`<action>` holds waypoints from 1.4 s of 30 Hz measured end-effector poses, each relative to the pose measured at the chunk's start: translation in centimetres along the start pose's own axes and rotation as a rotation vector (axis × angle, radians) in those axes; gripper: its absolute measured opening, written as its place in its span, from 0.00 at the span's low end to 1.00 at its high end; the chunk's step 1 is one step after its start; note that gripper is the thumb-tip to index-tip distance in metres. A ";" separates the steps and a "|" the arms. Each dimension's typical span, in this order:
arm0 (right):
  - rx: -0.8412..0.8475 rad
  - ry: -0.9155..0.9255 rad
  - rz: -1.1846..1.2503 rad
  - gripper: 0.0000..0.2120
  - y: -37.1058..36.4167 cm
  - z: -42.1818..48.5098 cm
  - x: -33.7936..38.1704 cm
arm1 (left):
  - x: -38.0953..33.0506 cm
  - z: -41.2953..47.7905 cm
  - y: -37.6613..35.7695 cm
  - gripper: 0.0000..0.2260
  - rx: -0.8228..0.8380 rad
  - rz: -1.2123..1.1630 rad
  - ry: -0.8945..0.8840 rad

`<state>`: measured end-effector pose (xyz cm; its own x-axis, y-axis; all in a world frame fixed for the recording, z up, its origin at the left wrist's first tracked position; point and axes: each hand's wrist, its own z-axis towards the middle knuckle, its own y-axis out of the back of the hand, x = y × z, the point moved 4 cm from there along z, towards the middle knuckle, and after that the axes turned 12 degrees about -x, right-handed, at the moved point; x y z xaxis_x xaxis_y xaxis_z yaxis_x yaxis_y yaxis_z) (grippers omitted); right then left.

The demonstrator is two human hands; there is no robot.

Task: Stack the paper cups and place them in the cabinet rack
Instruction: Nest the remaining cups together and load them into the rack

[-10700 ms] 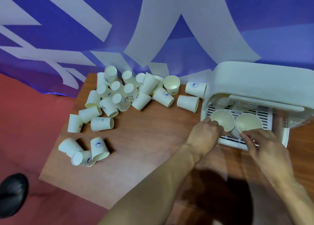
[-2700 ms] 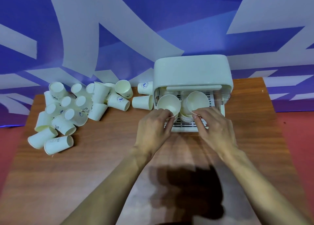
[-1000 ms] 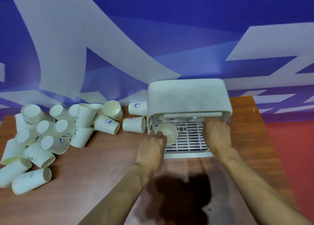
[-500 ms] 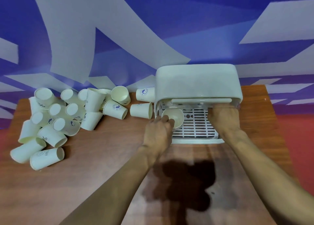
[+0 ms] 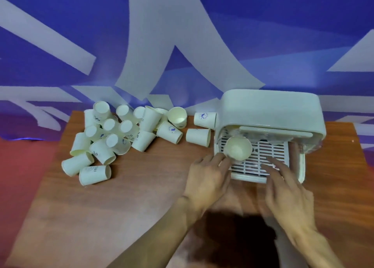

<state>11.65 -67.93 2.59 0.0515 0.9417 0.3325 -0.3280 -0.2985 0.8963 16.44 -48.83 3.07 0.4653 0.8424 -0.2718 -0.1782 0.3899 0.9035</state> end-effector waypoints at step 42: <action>0.425 1.056 -0.075 0.15 -24.9 -5.9 50.2 | 46.0 -22.0 12.7 0.06 -0.023 -0.253 1.294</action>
<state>16.84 -12.34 -4.79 -0.8277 0.5597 0.0414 -0.0012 -0.0756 0.9971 16.50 3.05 -5.29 -0.6700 0.4856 -0.5616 -0.2299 0.5835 0.7789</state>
